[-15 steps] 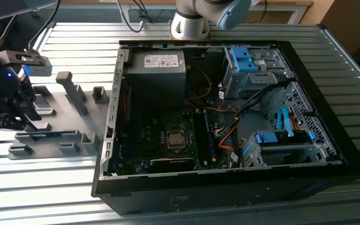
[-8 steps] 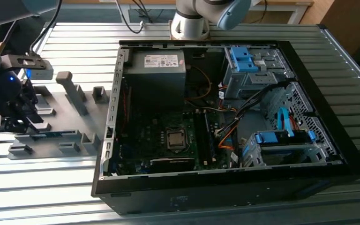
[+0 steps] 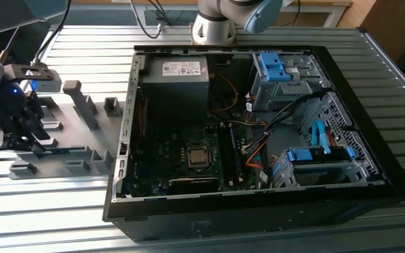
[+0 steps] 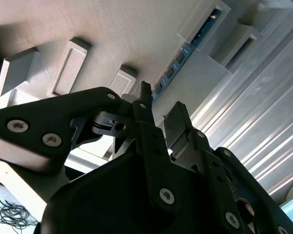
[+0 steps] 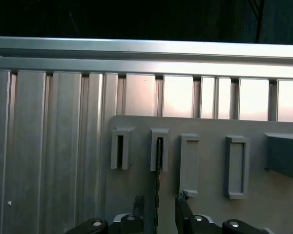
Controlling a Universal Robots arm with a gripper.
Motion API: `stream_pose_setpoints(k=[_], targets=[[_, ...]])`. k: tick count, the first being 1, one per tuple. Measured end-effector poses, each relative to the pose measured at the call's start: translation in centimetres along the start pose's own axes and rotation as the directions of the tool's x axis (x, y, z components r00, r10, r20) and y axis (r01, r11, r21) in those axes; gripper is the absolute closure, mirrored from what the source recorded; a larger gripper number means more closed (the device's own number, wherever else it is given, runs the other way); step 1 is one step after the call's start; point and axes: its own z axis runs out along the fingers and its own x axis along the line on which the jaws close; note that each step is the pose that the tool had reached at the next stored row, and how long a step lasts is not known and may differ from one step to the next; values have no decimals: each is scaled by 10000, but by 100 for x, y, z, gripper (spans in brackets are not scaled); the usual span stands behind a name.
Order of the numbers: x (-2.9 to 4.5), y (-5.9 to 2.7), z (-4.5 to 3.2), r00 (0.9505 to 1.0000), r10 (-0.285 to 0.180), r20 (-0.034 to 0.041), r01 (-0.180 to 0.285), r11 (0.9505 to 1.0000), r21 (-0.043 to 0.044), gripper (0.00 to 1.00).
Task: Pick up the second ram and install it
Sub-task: 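Pick up the second ram and move it above second insertion slot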
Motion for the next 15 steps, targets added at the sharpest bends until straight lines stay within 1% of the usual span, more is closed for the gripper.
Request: stream_pose_setpoints(k=[6, 7, 11, 15], targets=[[0, 0, 5, 10000, 0, 1, 0, 10000, 3, 63], [0, 0, 9, 10000, 0, 3, 0, 10000, 7, 70], [1, 1, 33, 10000, 1, 0, -1, 10000, 13, 70], [3, 1, 83, 10000, -34, -6, 34, 10000, 22, 70]])
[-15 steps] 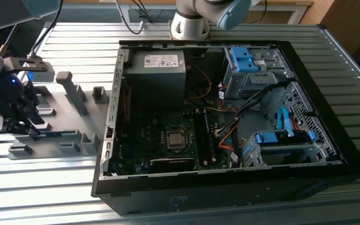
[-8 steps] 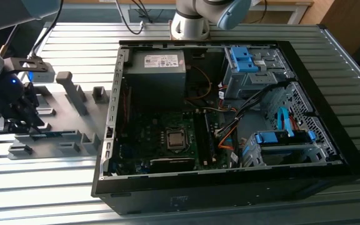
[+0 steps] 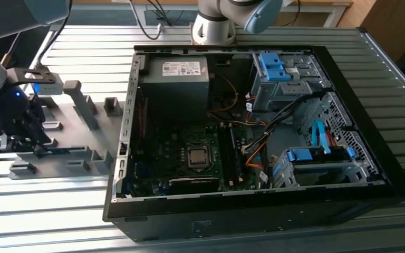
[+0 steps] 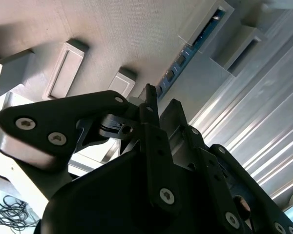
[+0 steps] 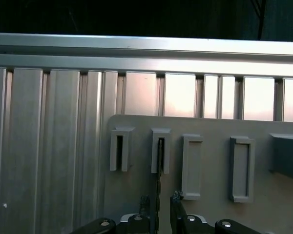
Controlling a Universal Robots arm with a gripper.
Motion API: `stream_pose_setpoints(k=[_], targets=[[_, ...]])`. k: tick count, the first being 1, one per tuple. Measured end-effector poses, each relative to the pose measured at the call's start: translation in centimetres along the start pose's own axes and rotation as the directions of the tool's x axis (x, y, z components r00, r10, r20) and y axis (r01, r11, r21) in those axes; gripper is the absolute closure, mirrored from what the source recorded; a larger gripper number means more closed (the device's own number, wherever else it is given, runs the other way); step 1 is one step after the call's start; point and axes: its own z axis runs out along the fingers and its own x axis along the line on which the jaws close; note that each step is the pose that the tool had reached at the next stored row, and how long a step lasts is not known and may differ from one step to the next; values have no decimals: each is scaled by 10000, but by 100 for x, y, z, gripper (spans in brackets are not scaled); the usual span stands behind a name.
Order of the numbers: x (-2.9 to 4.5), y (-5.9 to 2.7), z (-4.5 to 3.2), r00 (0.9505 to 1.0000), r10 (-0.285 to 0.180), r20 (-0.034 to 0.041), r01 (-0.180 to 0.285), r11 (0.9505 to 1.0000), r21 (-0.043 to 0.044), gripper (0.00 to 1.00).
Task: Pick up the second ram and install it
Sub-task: 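Pick up the second ram and move it above second insertion slot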
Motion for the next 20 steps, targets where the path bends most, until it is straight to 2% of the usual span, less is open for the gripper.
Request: stream_pose_setpoints(k=[9, 15, 16, 20], targets=[[-2, 2, 123, 10000, -31, -2, 31, 10000, 24, 70], [-2, 2, 143, 10000, -42, -3, 42, 10000, 23, 71], [-2, 2, 147, 10000, -44, -2, 44, 10000, 24, 78], [-3, 2, 164, 10000, -60, -2, 60, 10000, 24, 78]])
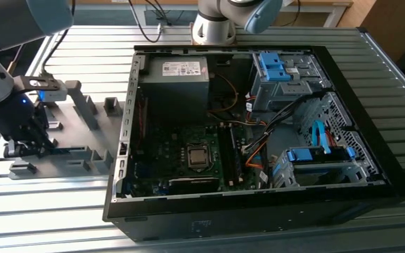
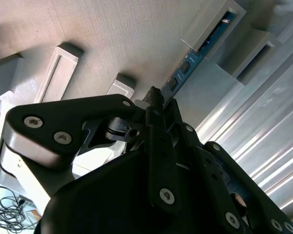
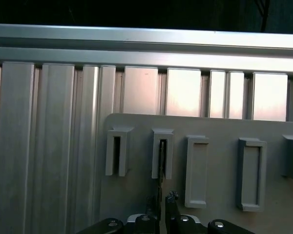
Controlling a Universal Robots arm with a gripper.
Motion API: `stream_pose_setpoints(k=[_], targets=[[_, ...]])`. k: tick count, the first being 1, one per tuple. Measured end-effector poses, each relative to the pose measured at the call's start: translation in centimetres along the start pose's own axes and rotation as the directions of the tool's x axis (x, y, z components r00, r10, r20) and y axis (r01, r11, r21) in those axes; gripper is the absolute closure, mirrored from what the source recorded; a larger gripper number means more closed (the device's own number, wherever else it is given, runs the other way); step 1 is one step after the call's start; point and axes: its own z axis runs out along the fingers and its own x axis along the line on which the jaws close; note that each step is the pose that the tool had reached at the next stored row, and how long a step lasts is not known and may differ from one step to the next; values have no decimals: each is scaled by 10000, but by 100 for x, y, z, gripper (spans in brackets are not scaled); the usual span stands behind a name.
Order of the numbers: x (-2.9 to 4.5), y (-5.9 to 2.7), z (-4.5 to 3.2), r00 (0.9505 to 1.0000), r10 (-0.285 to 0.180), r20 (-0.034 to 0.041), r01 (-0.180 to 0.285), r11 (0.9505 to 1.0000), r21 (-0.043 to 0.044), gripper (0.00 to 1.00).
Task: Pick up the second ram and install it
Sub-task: 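Pick up the second ram and move it above second insertion slot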
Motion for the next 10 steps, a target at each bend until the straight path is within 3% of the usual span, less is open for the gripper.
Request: stream_pose_setpoints(k=[10], targets=[[0, -25, 28, 10000, -3, 0, 3, 10000, 0, 78]])
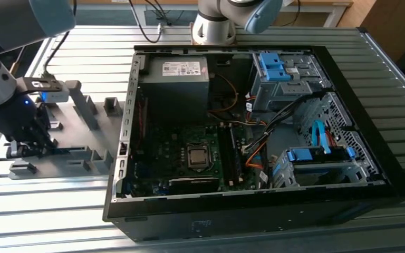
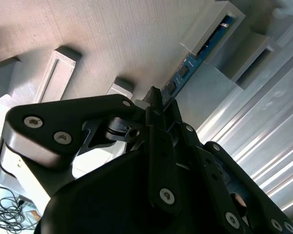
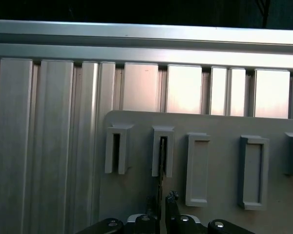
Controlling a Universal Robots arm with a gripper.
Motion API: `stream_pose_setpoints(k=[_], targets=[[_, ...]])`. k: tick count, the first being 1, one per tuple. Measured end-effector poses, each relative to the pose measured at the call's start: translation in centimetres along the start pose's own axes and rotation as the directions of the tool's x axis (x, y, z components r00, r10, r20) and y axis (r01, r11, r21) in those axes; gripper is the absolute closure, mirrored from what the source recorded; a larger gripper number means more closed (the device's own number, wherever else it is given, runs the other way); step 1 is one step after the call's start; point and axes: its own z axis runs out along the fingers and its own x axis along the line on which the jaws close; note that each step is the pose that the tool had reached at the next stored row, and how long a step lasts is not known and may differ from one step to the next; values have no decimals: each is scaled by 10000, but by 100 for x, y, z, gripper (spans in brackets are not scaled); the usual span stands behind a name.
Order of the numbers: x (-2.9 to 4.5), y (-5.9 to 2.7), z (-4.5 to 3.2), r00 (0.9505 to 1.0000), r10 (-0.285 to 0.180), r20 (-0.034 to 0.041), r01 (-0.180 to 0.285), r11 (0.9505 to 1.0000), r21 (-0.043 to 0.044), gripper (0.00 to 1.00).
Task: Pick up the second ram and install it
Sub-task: 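Pick up the second ram and move it above second insertion slot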
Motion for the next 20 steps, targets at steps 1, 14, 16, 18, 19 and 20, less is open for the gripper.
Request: stream_pose_setpoints(k=[1, 14, 16, 18, 19, 20], targets=[[0, 0, 7, 10000, 0, 1, 0, 10000, 1, 78], [0, 0, 25, 10000, -2, 0, 2, 10000, 0, 78], [0, 0, 25, 10000, -1, 0, 1, 10000, 0, 80], [0, 0, 26, 10000, -1, 0, 1, 10000, 0, 80], [0, 0, 26, 10000, -1, 0, 1, 10000, 0, 86], [0, 0, 26, 10000, -2, 0, 2, 10000, 0, 86]])
